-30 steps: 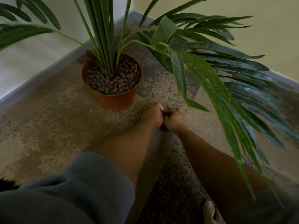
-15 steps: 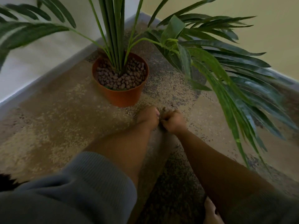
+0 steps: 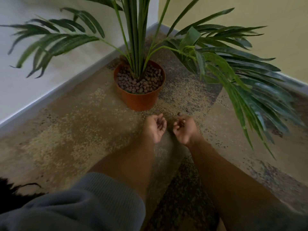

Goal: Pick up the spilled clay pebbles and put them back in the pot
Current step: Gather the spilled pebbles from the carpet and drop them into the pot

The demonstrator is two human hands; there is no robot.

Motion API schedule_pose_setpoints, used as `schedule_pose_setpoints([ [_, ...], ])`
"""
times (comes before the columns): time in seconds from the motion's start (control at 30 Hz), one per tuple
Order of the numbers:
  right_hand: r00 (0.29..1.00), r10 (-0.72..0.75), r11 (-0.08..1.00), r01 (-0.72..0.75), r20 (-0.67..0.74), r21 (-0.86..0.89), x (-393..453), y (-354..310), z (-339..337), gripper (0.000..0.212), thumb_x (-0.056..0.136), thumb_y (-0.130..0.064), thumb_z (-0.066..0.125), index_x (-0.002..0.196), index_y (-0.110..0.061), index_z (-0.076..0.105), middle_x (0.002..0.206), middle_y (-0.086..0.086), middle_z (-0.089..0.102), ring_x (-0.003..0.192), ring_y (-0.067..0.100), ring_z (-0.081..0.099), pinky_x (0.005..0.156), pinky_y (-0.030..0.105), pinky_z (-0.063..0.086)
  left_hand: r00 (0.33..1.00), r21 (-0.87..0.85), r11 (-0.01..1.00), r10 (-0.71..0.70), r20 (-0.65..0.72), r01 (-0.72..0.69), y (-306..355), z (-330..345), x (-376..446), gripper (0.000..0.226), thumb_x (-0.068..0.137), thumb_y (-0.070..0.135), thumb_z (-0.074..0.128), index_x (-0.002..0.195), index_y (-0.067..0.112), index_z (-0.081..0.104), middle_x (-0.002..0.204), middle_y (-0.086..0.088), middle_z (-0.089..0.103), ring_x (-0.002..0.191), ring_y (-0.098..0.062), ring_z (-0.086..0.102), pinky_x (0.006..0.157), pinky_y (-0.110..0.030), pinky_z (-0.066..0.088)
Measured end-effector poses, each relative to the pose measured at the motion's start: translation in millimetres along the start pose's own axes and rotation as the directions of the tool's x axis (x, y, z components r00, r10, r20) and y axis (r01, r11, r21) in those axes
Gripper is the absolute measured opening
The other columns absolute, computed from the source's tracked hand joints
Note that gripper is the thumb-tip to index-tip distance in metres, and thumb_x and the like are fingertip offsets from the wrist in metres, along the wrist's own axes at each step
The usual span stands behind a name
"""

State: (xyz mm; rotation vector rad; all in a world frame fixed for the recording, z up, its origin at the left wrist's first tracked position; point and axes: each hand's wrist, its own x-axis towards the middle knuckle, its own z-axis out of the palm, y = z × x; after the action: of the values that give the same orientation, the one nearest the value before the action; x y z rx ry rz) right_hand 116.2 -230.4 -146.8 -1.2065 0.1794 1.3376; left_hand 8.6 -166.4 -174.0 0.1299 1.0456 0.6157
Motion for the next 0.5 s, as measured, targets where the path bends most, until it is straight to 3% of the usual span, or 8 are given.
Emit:
schedule_pose_setpoints([
  [0.1,0.999,0.022,1.0,-0.021,0.025,-0.014,-2.5,5.0,14.1,0.018,0.094,0.0,0.036,0.088,-0.016,0.043,0.075,0.003,0.042,0.059,0.008,0.042,0.051,0.017,0.035,0.997,-0.123,0.992,0.02,-0.073,-0.029,-1.0,-5.7,-13.6,0.039,0.102,0.031,0.035,0.12,0.007,0.06,0.097,-0.007,0.057,0.081,-0.013,0.055,0.066,-0.021,0.051],
  [0.17,0.999,0.024,0.999,-0.025,0.041,0.037,-4.7,5.3,24.8,0.019,0.091,0.004,0.035,0.084,-0.008,0.047,0.083,0.01,0.05,0.069,0.014,0.051,0.061,0.019,0.045,0.983,-0.162,0.982,0.068,-0.17,-0.096,-1.4,-3.3,-21.3,0.04,0.102,0.032,0.033,0.125,0.01,0.059,0.097,-0.002,0.059,0.079,-0.009,0.056,0.064,-0.018,0.049],
  [0.23,0.998,0.01,0.994,-0.016,0.06,0.113,-10.5,4.4,39.7,0.017,0.09,0.003,0.037,0.094,0.0,0.054,0.092,0.015,0.054,0.087,0.022,0.058,0.077,0.023,0.053,0.956,-0.206,0.961,0.126,-0.264,-0.184,3.4,1.4,-28.5,0.042,0.102,0.029,0.03,0.134,0.014,0.053,0.111,0.001,0.063,0.097,-0.011,0.061,0.081,-0.021,0.05],
  [0.3,0.997,0.002,0.989,-0.013,0.075,0.148,-17.0,0.4,57.5,0.019,0.091,0.0,0.042,0.104,0.003,0.056,0.099,0.017,0.057,0.103,0.027,0.06,0.089,0.029,0.055,0.926,-0.232,0.94,0.161,-0.342,-0.249,12.4,12.5,-37.8,0.047,0.101,0.029,0.032,0.143,0.012,0.043,0.142,-0.007,0.05,0.13,-0.02,0.048,0.107,-0.034,0.036],
  [0.33,0.996,-0.014,0.986,-0.001,0.087,0.164,-21.1,-2.8,66.5,0.019,0.091,-0.002,0.044,0.105,0.003,0.056,0.104,0.018,0.058,0.11,0.029,0.06,0.093,0.033,0.055,0.898,-0.229,0.929,0.182,-0.4,-0.29,18.3,18.0,-45.6,0.049,0.099,0.031,0.037,0.143,0.01,0.042,0.146,-0.01,0.046,0.133,-0.024,0.045,0.108,-0.036,0.034],
  [0.43,0.99,-0.046,0.98,0.019,0.134,0.2,-35.8,-15.6,91.9,0.026,0.096,-0.01,0.042,0.112,0.006,0.055,0.119,0.023,0.057,0.115,0.032,0.058,0.1,0.042,0.051,0.785,-0.239,0.837,0.309,-0.537,-0.493,43.7,32.3,-59.8,0.038,0.095,0.03,0.048,0.127,0.01,0.057,0.129,-0.013,0.06,0.112,-0.027,0.059,0.097,-0.036,0.045],
  [0.5,0.984,-0.094,0.974,0.06,0.15,0.217,-42.1,-26.3,111.7,0.03,0.099,-0.012,0.038,0.118,0.006,0.05,0.125,0.026,0.052,0.116,0.033,0.055,0.104,0.045,0.048,0.77,-0.31,0.766,0.35,-0.533,-0.563,70.4,43.4,-69.8,0.034,0.096,0.027,0.048,0.121,0.009,0.063,0.121,-0.011,0.063,0.106,-0.026,0.061,0.095,-0.038,0.049],
])
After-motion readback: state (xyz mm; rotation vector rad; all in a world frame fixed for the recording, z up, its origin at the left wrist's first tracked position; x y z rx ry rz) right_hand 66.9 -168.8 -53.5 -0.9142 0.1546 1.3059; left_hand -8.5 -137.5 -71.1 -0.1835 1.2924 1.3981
